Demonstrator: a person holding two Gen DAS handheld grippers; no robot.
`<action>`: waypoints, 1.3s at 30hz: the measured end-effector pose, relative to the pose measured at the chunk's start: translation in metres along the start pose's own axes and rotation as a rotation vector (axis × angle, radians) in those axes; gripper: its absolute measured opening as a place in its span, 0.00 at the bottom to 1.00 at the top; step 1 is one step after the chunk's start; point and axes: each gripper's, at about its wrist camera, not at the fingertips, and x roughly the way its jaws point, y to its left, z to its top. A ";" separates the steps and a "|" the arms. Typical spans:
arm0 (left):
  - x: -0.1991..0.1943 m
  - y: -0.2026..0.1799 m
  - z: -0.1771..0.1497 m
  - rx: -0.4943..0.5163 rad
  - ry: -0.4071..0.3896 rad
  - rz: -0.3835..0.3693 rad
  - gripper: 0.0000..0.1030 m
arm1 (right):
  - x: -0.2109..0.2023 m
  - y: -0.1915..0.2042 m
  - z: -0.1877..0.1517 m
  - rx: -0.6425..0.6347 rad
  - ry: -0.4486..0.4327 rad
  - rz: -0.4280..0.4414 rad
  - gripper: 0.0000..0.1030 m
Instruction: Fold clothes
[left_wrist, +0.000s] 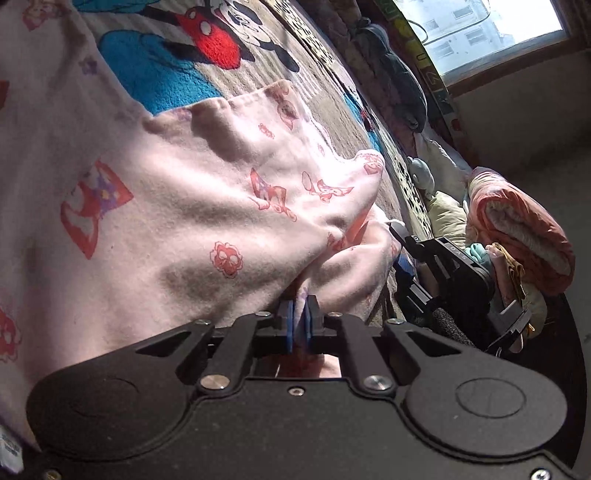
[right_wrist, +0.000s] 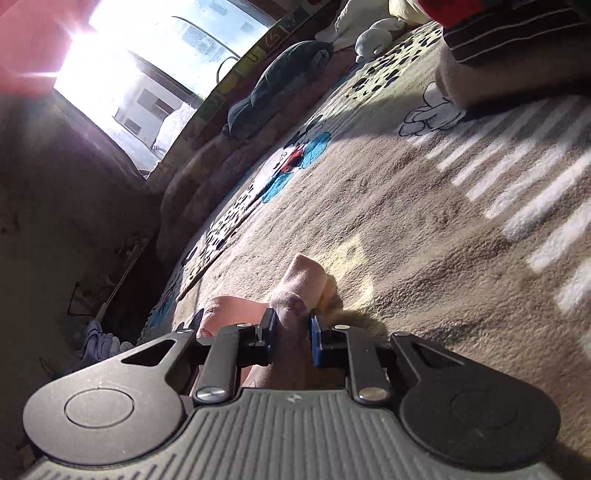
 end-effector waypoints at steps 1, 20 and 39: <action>0.000 0.000 0.000 0.003 0.000 0.000 0.06 | -0.004 0.002 0.001 -0.007 -0.012 0.000 0.18; 0.005 -0.008 -0.003 0.051 0.059 -0.083 0.07 | -0.033 0.034 0.027 -0.146 0.008 -0.093 0.17; 0.003 -0.027 -0.006 0.175 0.061 -0.125 0.08 | -0.076 0.040 0.047 -0.356 0.022 -0.316 0.20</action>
